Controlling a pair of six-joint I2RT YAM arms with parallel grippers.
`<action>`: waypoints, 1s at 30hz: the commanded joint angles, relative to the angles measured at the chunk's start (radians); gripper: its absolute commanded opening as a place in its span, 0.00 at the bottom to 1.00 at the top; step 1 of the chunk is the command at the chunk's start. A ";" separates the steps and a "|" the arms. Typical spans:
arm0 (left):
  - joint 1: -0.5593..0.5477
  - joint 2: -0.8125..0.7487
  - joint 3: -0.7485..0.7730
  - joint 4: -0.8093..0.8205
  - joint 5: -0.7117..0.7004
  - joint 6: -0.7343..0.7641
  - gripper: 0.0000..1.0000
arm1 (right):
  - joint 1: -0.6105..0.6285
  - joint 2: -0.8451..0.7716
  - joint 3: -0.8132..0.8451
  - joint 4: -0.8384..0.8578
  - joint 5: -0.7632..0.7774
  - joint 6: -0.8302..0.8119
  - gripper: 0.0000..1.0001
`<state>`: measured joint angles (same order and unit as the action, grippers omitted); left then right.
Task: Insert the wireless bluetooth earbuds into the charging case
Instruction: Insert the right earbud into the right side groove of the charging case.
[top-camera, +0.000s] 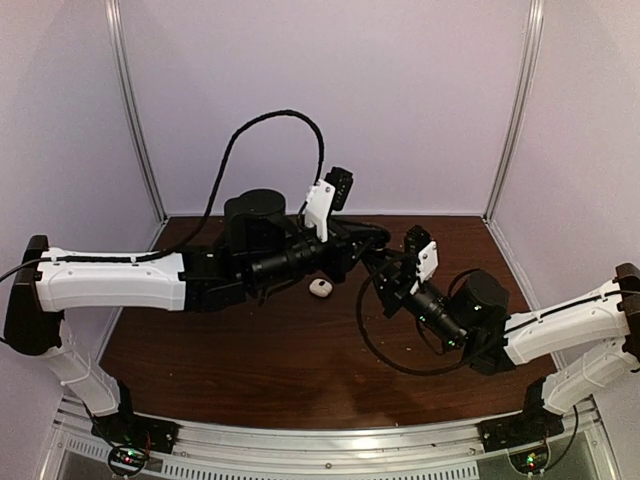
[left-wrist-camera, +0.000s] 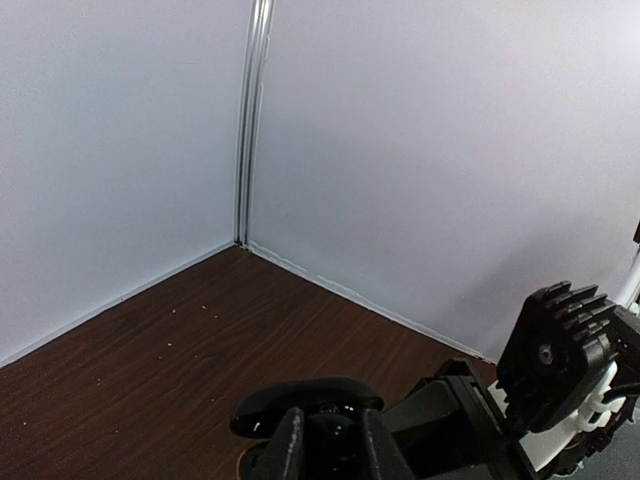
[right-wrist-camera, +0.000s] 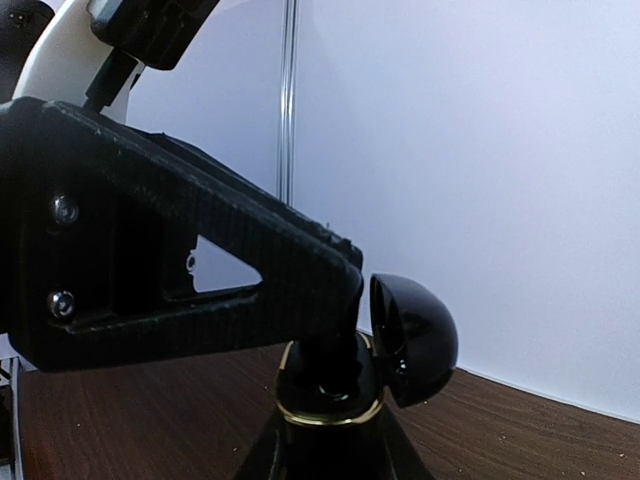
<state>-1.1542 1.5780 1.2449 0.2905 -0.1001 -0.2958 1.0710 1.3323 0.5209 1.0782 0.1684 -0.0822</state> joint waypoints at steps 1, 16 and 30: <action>0.012 0.008 -0.027 -0.072 -0.042 -0.021 0.18 | 0.006 -0.041 0.006 0.155 0.008 -0.003 0.00; 0.012 0.022 -0.008 0.069 0.006 -0.018 0.12 | 0.013 0.031 0.030 0.121 0.165 -0.031 0.00; 0.011 0.064 0.027 0.080 0.020 -0.073 0.12 | 0.029 0.083 0.048 0.140 0.254 -0.118 0.00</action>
<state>-1.1469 1.6138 1.2423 0.3546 -0.0917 -0.3412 1.0935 1.4048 0.5343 1.1534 0.3721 -0.1635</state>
